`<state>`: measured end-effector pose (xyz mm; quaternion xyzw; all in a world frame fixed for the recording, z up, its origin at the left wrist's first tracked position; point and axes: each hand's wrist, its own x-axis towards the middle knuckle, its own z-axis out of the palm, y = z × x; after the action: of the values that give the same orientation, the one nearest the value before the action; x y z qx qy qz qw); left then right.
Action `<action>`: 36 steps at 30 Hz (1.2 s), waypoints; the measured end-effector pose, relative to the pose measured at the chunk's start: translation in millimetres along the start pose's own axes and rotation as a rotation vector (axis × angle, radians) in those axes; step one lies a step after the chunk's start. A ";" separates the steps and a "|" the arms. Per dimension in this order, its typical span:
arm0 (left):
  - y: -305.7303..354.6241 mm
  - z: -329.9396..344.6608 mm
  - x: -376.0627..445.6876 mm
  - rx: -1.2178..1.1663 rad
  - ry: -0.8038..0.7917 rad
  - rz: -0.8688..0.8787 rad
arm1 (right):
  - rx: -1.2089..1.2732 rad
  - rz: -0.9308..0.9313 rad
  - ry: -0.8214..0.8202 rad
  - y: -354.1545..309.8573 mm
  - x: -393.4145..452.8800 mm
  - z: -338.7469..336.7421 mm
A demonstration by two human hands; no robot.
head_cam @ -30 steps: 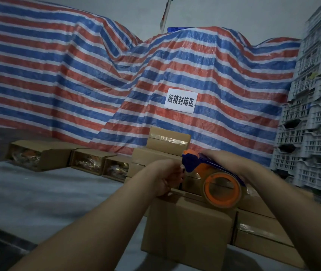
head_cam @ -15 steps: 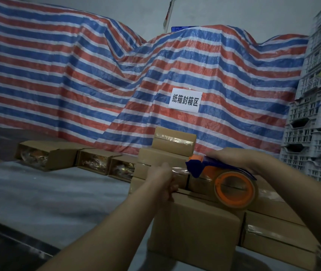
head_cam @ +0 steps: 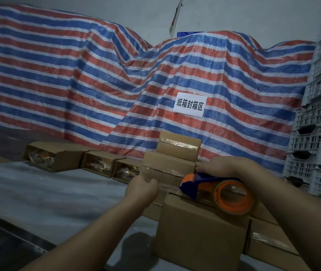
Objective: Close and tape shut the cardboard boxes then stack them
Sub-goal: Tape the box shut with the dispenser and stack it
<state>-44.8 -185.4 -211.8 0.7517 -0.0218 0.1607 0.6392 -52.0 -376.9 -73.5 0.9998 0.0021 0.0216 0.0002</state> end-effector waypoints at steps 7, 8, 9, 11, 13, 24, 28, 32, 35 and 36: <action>-12.2 -0.5 4.5 0.021 -0.048 0.014 | -0.039 -0.003 -0.033 -3.1 11.8 3.5; -13.9 -0.1 5.2 0.019 -0.046 0.019 | -0.037 -0.005 -0.036 -3.2 12.5 3.7; -16.0 0.3 6.0 0.014 -0.046 0.019 | -0.049 -0.008 -0.039 -3.6 13.2 3.9; -19.5 0.7 6.9 -0.017 -0.053 -0.009 | -0.111 -0.028 -0.046 -4.5 13.5 4.6; -22.8 0.2 8.2 -0.071 -0.073 -0.044 | -0.169 -0.056 -0.052 -5.4 14.7 6.2; -38.8 22.8 4.5 -0.051 -0.118 -0.184 | -0.123 -0.045 -0.025 -3.6 19.8 10.1; -38.9 29.0 0.9 -0.021 -0.132 -0.239 | -0.111 -0.048 -0.068 -3.4 20.5 7.7; -39.8 28.7 -0.7 0.028 -0.132 -0.222 | -0.097 -0.035 -0.087 -3.8 21.2 7.3; -39.0 22.5 -2.0 0.039 -0.189 -0.188 | -0.066 -0.006 -0.078 -4.3 21.1 6.6; -39.2 19.0 -2.0 0.037 -0.227 -0.155 | -0.058 0.001 -0.076 -4.2 22.1 7.0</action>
<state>-33.3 -197.0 -252.2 0.7761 -0.0330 0.0253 0.6293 -29.7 -372.6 -79.5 0.9994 0.0011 -0.0165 0.0293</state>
